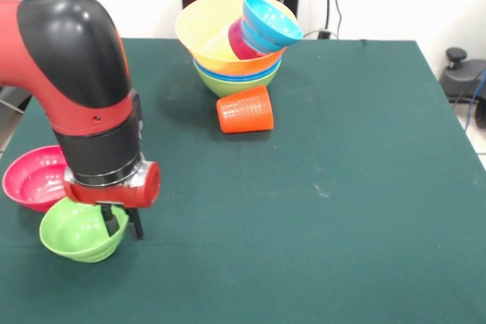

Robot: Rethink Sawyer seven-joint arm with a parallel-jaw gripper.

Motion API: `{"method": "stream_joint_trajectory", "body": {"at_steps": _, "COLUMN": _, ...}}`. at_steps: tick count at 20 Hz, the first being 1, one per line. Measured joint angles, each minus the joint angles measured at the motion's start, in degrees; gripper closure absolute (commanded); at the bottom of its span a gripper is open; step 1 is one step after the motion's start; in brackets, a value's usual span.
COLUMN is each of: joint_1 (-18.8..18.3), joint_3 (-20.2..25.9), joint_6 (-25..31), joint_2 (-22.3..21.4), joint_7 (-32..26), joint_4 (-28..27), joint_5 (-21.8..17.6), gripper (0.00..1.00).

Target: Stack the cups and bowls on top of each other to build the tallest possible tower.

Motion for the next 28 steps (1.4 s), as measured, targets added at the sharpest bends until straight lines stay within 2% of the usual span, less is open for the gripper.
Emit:
{"method": "stream_joint_trajectory", "body": {"at_steps": 9, "joint_1": -0.1, "joint_3": 0.0, "joint_6": -0.4, "joint_2": -0.4, "joint_7": 0.0, "joint_4": 0.3, "joint_5": -0.1, "gripper": 1.0}}
{"method": "stream_joint_trajectory", "body": {"at_steps": 14, "joint_1": 0.0, "joint_3": -0.6, "joint_6": -0.4, "joint_2": -2.7, "joint_7": 0.0, "joint_4": 3.2, "joint_5": -0.1, "gripper": 1.0}}
{"method": "stream_joint_trajectory", "body": {"at_steps": 21, "joint_1": 1.7, "joint_3": -1.6, "joint_6": -0.4, "joint_2": -9.9, "joint_7": 0.0, "joint_4": 11.2, "joint_5": 0.3, "gripper": 1.0}}
{"method": "stream_joint_trajectory", "body": {"at_steps": 24, "joint_1": 4.2, "joint_3": -2.4, "joint_6": -0.4, "joint_2": -14.0, "joint_7": 0.0, "joint_4": 15.3, "joint_5": 1.2, "gripper": 1.0}}
{"method": "stream_joint_trajectory", "body": {"at_steps": 28, "joint_1": 6.9, "joint_3": -3.4, "joint_6": -0.4, "joint_2": -17.1, "joint_7": 0.1, "joint_4": 18.4, "joint_5": 2.4, "gripper": 1.0}}
